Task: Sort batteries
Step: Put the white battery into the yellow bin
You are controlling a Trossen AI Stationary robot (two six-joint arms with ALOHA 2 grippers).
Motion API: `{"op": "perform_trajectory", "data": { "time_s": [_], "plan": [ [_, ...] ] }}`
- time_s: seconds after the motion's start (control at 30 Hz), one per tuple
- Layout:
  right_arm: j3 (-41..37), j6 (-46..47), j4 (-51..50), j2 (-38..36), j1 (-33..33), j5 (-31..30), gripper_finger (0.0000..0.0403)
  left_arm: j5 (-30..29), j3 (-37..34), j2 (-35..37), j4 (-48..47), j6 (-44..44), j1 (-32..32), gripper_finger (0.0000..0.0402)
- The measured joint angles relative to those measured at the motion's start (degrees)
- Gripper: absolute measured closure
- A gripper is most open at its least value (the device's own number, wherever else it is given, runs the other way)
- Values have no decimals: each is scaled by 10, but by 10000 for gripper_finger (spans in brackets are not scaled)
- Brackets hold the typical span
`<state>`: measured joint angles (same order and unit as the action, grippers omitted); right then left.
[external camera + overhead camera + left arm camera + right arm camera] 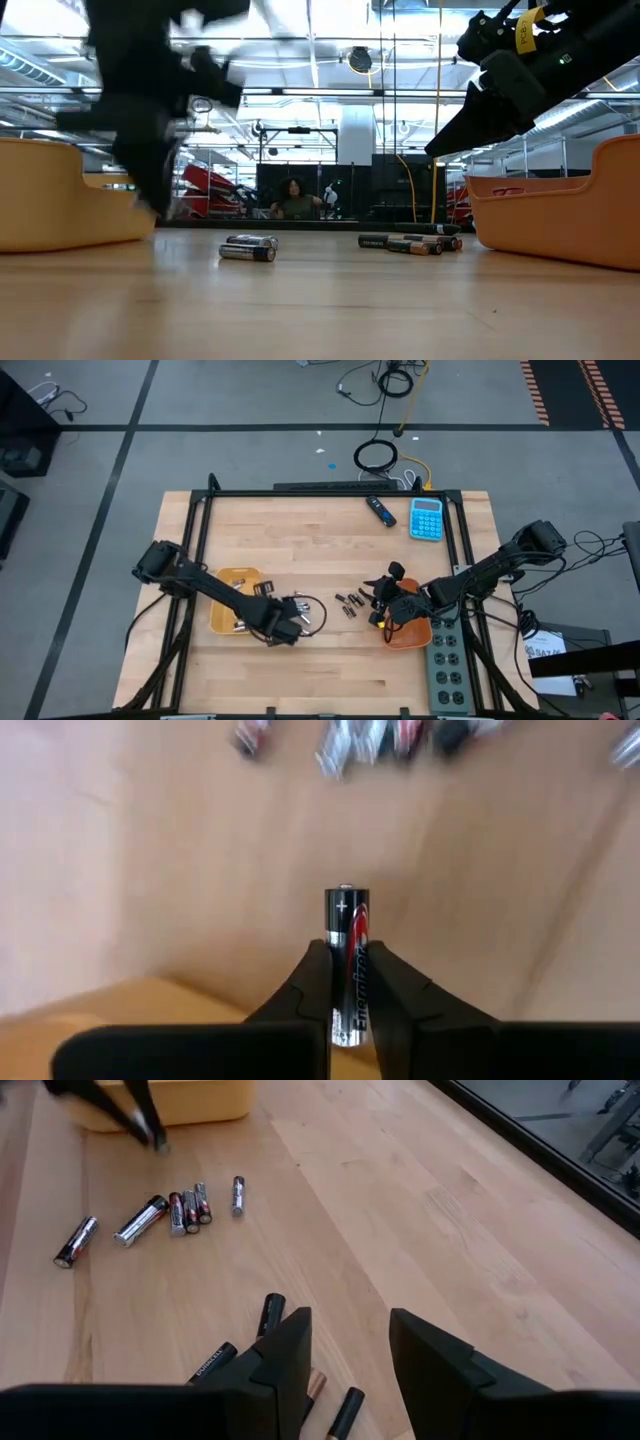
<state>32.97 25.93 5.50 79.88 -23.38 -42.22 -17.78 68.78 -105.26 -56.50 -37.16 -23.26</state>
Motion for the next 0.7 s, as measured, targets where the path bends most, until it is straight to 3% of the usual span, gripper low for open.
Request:
{"op": "perform_trajectory", "data": {
  "time_s": [0.07, 0.17, 0.27, 0.37, 0.53, 0.7],
  "plan": [
    [0, 0, 0, 0, 0, 0, 273, -3, 22, 24, -57, -10, -1, 361],
    [0, 0, -1, 0, 0, 0, 273, 48, 26, 50, -125, -19, -1, 361],
    [0, 0, -4, 0, -3, 2, 273, 85, 1, 73, -174, -45, -1, 361],
    [0, 0, -5, 0, -9, 2, 273, 79, -43, 81, -180, -68, -8, 360],
    [0, 1, -6, 0, -14, 2, 273, 70, -75, 85, -218, -85, -19, 273],
    [0, 0, -1, 0, -13, 1, 273, 23, -46, 86, -270, -89, -19, 208]
  ]
}}
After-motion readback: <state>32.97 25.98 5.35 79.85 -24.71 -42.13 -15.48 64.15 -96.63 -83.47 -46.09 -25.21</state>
